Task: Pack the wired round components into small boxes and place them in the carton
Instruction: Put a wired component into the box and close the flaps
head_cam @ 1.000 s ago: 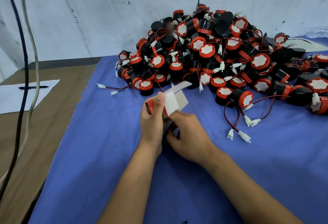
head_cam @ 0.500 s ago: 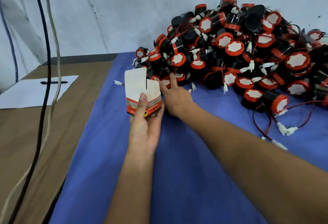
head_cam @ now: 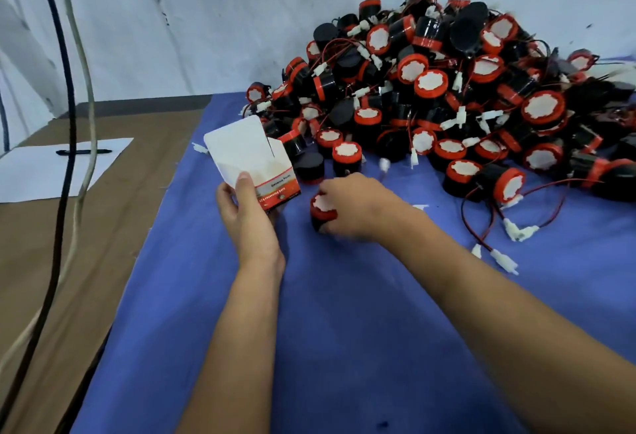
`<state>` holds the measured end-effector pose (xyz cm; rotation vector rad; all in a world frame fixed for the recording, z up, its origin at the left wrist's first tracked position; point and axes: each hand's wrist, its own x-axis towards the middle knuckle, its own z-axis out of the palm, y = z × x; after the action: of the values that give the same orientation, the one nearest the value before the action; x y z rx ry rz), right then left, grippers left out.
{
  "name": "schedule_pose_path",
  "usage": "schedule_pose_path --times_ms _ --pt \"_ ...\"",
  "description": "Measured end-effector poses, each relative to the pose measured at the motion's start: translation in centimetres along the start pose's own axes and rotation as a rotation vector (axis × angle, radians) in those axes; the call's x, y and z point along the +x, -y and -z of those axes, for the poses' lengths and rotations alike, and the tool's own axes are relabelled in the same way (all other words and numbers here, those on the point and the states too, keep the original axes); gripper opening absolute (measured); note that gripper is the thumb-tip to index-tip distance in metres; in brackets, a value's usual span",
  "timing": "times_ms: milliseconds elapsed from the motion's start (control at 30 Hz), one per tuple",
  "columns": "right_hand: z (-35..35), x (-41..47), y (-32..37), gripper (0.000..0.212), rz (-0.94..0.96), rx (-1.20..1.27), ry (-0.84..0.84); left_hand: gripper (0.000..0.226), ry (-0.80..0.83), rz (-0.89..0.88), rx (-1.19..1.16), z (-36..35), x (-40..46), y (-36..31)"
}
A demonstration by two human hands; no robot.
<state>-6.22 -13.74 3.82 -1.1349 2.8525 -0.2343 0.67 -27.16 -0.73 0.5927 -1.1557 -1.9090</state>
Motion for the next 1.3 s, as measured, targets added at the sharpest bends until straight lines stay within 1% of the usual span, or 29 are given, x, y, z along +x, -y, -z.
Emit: schedule_pose_path --times_ms 67,133,167,200,233,267,300,333,367,433,500,633,667,700,767,833,867,900,967,1033,1067,1133,1200,1233,1300 --pt "0.0 -3.0 -1.8 0.039 -0.034 0.157 0.004 0.012 0.04 0.004 0.096 -0.3 -0.1 0.4" --pt "-0.8 -5.4 -3.7 0.041 -0.101 0.378 -0.1 0.014 0.104 0.027 0.215 -1.1 -0.9 1.1" --pt "-1.3 -6.6 -4.3 0.042 -0.151 0.476 -0.215 0.017 0.138 0.025 0.285 -1.5 -1.5 1.4" --pt "-1.9 -7.4 -4.7 0.045 -0.204 0.536 -0.373 0.021 0.171 0.001 0.368 -1.9 -2.0 1.6" --pt "-2.4 -8.0 -5.0 0.05 -0.239 0.546 -0.555 0.025 0.212 -0.041 0.461 -2.2 -2.5 1.7" --pt "-2.7 -8.6 -5.2 0.055 -0.242 0.513 -0.729 0.028 0.266 -0.088 0.547 -2.4 -3.0 1.8" --pt "-2.9 -8.9 -5.3 0.058 -0.217 0.452 -0.869 0.032 0.321 -0.127 0.617 -2.5 -3.3 1.9" --pt "-3.0 -9.3 -5.3 0.058 -0.178 0.419 -0.96 0.035 0.374 -0.157 0.683 -2.6 -3.6 2.0" --pt "-2.8 -9.5 -5.2 0.057 -0.136 0.436 -1.003 0.038 0.423 -0.194 0.748 -2.6 -3.9 2.0" --pt "-2.4 -9.7 -4.7 0.057 -0.06 0.561 -0.998 0.038 0.524 -0.264 0.842 -2.7 -4.9 2.2" --pt "-2.0 -9.7 -4.0 0.059 0.01 0.616 -0.958 0.04 0.597 -0.326 0.872 -2.9 -5.8 2.2" --pt "-2.1 -9.8 -3.4 0.06 0.098 0.487 -0.874 0.021 0.722 -0.469 0.93 -3.3 -6.6 2.1" --pt "-2.1 -9.7 -3.3 0.062 0.096 0.449 -0.856 0.021 0.743 -0.45 0.931 -3.3 -6.8 2.1" --pt "-2.1 -9.6 -3.2 0.062 0.09 0.41 -0.836 0.019 0.747 -0.39 0.901 -3.3 -7.0 2.1" --pt "-2.3 -9.2 -3.0 0.056 0.074 0.365 -0.779 0.019 0.691 -0.248 0.84 -3.4 -7.1 2.2" --pt "-2.5 -8.9 -2.9 0.046 0.031 0.331 -0.766 0.022 0.633 -0.217 0.849 -3.5 -7.0 2.4" --pt "-2.5 -8.8 -3.0 0.042 -0.005 0.297 -0.783 0.018 0.615 -0.207 0.853 -3.6 -6.9 2.5" --pt "-2.4 -8.7 -3.1 0.04 -0.038 0.27 -0.789 0.015 0.599 -0.19 0.841 -3.7 -6.9 2.5" --pt "-2.4 -8.8 -3.3 0.04 -0.079 0.279 -0.755 0.016 0.589 -0.153 0.811 -3.9 -7.1 2.4" --pt "-2.3 -9.0 -3.4 0.04 -0.099 0.321 -0.717 0.012 0.62 -0.102 0.779 -3.9 -7.3 2.1" --pt "-2.3 -9.1 -3.4 0.037 -0.105 0.336 -0.714 0.013 0.657 -0.086 0.76 -3.9 -7.2 1.8" --pt "-2.1 -9.3 -3.6 0.032 -0.102 0.352 -0.701 0.019 0.761 -0.058 0.687 -3.6 -6.6 1.4" --pt "-1.8 -9.4 -3.9 0.034 -0.071 0.371 -0.65 0.024 0.842 -0.043 0.661 -3.2 -6.3 1.1" --pt "-1.6 -9.4 -4.2 0.032 -0.052 0.372 -0.609 0.027 0.847 -0.039 0.665 -3.2 -6.2 1.0" --pt "-1.4 -9.4 -4.3 0.024 -0.004 0.357 -0.539 0.034 0.806 -0.043 0.662 -3.3 -6.4 1.2"
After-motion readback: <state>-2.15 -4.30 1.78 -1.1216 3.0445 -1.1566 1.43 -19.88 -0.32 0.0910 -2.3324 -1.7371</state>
